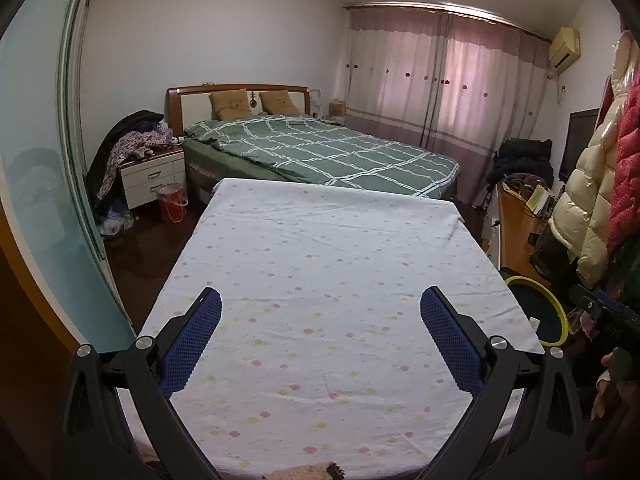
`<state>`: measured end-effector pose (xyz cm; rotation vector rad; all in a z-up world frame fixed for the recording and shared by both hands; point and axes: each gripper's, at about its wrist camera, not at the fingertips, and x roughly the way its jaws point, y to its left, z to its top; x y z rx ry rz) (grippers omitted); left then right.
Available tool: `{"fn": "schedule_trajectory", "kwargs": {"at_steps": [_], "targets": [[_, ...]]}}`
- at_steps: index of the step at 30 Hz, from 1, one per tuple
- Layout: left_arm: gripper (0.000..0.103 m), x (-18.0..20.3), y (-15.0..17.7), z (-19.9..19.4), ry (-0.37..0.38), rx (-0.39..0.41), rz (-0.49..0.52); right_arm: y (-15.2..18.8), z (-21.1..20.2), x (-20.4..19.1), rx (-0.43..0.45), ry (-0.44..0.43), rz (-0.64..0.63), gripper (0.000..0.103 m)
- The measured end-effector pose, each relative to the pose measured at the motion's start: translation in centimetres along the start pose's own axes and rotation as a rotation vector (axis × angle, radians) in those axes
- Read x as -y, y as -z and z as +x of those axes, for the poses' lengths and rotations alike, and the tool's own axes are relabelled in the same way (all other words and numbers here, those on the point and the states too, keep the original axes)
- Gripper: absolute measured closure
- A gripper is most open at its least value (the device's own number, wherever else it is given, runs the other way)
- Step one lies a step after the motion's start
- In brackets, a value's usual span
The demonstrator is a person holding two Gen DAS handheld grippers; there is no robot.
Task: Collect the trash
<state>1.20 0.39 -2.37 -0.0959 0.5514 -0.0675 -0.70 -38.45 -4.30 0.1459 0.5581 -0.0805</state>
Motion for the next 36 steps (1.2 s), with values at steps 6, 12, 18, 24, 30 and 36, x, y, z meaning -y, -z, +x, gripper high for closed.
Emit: {"fn": "schedule_trajectory", "kwargs": {"at_steps": [6, 12, 18, 24, 30, 36], "targets": [[0.005, -0.2, 0.1, 0.4, -0.002, -0.008, -0.007, 0.0, 0.3, -0.2, -0.006, 0.004, -0.009, 0.009], [0.005, 0.3, 0.1, 0.5, 0.001, -0.015, 0.002, -0.1, 0.3, -0.4, -0.003, 0.006, -0.012, 0.009], [0.005, 0.3, 0.1, 0.6, 0.003, -0.019, 0.004, -0.1, 0.3, -0.4, -0.005, 0.005, -0.015, 0.009], [0.005, 0.6, 0.2, 1.0, 0.007, -0.033, 0.009, -0.2, 0.5, -0.5, -0.013, 0.01, -0.015, 0.008], [0.005, 0.6, 0.4, 1.5, 0.015, -0.045, 0.01, -0.1, 0.7, -0.6, -0.019, 0.011, -0.02, 0.008], [0.005, 0.5, 0.4, 1.7, 0.019, -0.052, 0.008, 0.0, 0.9, -0.7, -0.025, 0.009, -0.023, 0.008]]}}
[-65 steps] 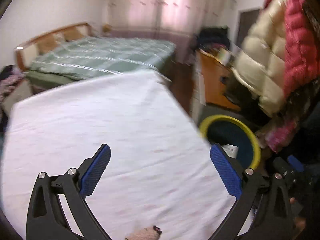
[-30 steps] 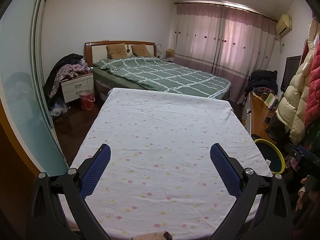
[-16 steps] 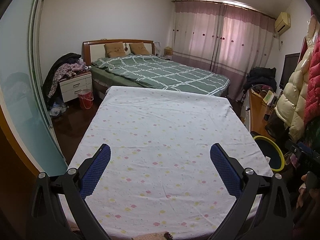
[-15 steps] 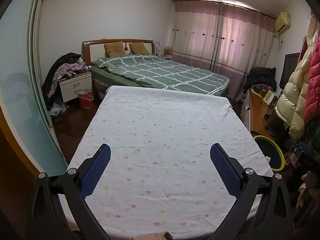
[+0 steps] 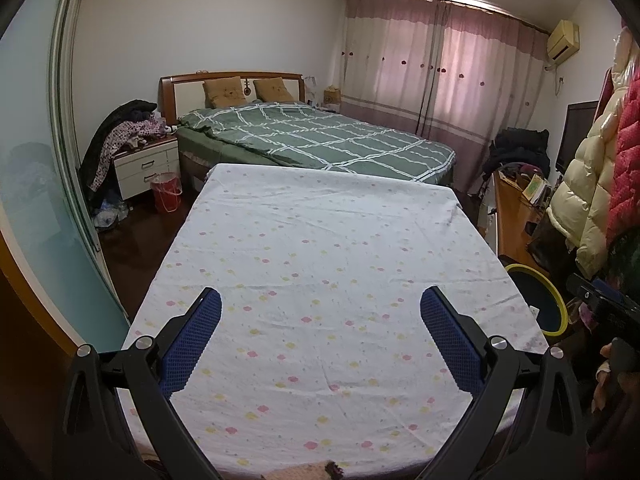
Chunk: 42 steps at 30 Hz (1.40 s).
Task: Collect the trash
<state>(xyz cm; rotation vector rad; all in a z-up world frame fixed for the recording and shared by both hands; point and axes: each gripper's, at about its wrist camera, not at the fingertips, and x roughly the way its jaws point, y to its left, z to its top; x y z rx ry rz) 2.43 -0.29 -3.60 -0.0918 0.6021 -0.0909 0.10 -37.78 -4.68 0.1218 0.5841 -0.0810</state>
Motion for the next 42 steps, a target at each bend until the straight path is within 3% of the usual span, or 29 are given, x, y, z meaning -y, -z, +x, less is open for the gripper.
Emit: {"fn": "schedule_trajectory", "kwargs": {"at_steps": [42], "targets": [[0.005, 0.0, 0.9, 1.4, 0.001, -0.031, 0.006, 0.4, 0.6, -0.4, -0.018, -0.005, -0.001, 0.008]]}}
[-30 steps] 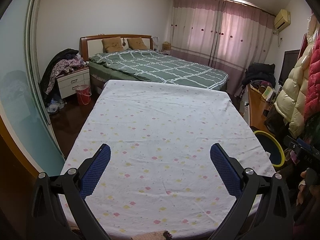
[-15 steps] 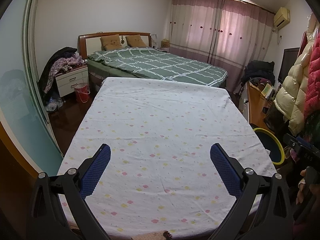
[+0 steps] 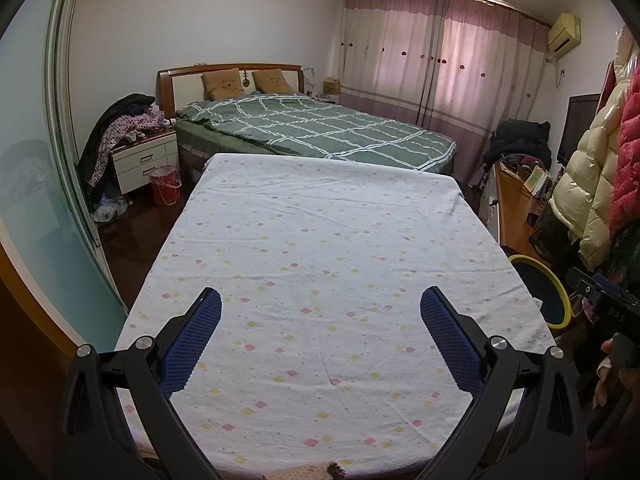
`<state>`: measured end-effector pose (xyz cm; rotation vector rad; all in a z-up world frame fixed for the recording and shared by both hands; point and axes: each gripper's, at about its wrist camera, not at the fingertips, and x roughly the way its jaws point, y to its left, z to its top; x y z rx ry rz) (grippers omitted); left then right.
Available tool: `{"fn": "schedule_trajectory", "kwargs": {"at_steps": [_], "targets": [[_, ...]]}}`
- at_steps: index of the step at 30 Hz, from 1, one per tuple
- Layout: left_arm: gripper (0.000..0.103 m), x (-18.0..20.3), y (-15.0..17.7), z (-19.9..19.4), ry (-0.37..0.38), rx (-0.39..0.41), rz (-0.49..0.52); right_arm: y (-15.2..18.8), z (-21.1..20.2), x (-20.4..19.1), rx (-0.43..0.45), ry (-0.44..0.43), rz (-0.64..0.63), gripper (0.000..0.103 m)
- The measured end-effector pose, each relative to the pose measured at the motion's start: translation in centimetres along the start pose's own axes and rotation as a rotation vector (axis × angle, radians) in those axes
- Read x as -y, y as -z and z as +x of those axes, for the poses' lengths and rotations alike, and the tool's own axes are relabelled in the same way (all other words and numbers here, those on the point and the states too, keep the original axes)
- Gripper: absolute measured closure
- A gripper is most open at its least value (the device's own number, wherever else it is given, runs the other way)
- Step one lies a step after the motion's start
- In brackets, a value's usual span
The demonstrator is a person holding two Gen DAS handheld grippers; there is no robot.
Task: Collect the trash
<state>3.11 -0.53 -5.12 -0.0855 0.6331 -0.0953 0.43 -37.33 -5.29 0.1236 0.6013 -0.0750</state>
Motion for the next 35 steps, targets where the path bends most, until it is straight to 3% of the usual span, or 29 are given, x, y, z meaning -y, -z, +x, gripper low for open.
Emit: {"fn": "schedule_trajectory", "kwargs": {"at_steps": [21, 26, 30, 35], "targets": [[0.005, 0.2, 0.1, 0.3, 0.0, -0.005, 0.001, 0.3, 0.1, -0.1, -0.004, 0.0, 0.0, 0.008], [0.005, 0.2, -0.5, 1.1, 0.033, -0.004, -0.003, 0.0, 0.5, -0.3, -0.002, -0.009, -0.011, 0.008], [0.005, -0.2, -2.5, 5.1, 0.03, -0.046, 0.0, -1.1, 2.9, -0.6, -0.031, -0.032, -0.021, 0.007], [0.005, -1.0, -4.8, 12.8, -0.048, -0.104, 0.035, -2.8, 9.3, -2.4, -0.112, -0.099, -0.032, 0.007]]}}
